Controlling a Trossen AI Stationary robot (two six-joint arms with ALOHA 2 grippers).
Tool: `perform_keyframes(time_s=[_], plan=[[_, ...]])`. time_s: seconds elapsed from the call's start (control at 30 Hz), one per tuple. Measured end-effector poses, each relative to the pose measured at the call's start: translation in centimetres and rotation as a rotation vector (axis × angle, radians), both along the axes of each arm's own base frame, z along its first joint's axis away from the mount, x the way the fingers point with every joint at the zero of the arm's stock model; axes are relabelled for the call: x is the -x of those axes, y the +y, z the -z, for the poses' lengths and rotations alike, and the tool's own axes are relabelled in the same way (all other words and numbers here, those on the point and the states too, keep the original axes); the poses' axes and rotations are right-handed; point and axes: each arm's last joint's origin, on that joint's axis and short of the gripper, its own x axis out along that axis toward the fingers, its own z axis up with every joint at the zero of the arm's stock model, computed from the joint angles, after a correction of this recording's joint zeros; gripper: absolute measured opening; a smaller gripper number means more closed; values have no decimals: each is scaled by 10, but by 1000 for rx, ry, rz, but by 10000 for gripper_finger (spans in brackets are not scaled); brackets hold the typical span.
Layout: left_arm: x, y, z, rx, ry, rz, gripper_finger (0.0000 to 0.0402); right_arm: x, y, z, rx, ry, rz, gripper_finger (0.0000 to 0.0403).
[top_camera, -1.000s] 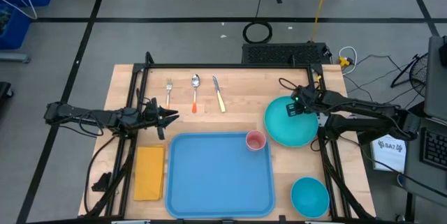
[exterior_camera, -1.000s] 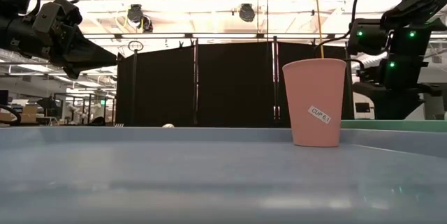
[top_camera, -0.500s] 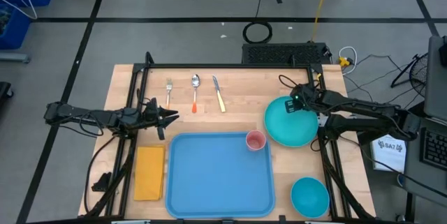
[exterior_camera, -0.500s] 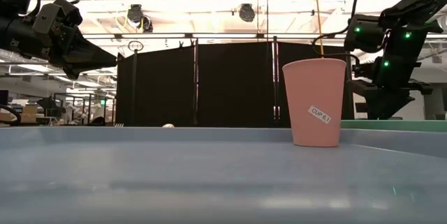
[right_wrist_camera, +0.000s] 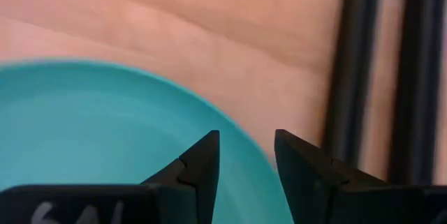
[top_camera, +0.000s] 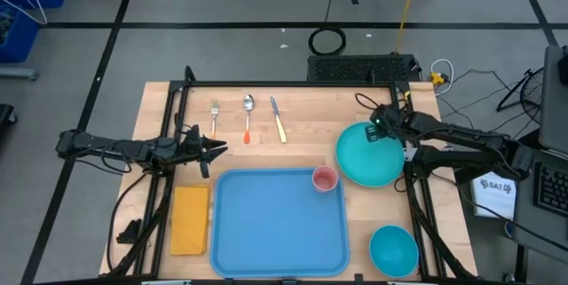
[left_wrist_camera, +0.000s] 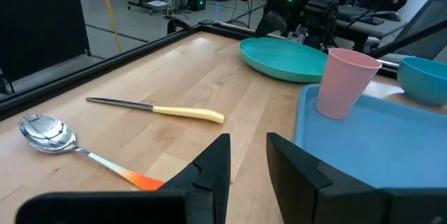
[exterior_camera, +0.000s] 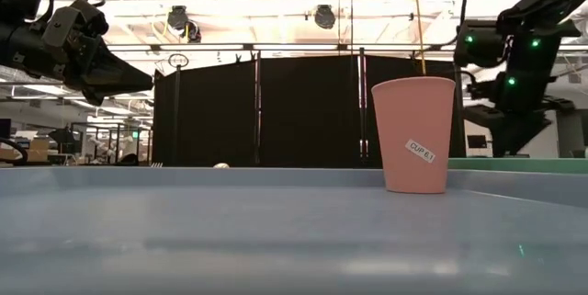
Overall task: Set up tray
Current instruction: Put the blue plate on the blue serving tray
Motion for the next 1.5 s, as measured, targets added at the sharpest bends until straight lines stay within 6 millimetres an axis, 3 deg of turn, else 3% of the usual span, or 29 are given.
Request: perform_keyframes(time_s=[0.8, 1.17, 1.33, 1.5], plan=[[0, 0, 0, -1, 2, 0, 97, 11, 8, 5, -197, -8, 107, 128], [0, 0, 0, -2, 2, 0, 97, 19, 19, 32, -298, -42, 136, 126], [0, 0, 0, -2, 2, 0, 97, 17, 19, 32, -288, -46, 124, 97], [0, 0, 0, -1, 2, -1, 97, 12, 17, 31, -256, -86, 80, 33]])
